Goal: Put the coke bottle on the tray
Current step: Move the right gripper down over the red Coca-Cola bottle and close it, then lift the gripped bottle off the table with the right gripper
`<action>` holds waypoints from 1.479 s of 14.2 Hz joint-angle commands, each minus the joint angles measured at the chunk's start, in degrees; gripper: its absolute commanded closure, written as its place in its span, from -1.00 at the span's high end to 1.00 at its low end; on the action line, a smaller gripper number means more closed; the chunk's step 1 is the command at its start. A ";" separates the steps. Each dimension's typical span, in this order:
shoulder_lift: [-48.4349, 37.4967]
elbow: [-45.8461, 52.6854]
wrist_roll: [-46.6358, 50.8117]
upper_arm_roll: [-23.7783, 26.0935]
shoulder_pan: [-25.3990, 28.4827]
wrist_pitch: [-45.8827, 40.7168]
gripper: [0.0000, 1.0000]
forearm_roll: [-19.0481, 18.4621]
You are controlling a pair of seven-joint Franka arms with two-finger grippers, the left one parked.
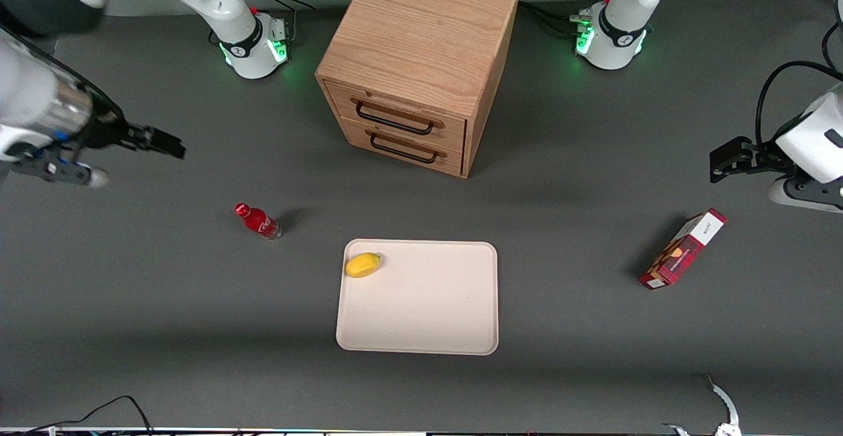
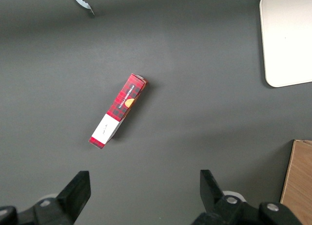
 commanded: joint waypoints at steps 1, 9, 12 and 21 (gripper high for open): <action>-1.64 -14.05 5.00 2.51 0.44 15.95 1.00 0.67; 7.51 -22.95 11.52 4.28 0.53 40.25 1.00 -7.16; 7.78 -23.04 11.52 4.28 0.62 40.70 0.08 -7.34; 5.15 -21.65 11.09 6.57 0.53 36.24 -1.00 -7.34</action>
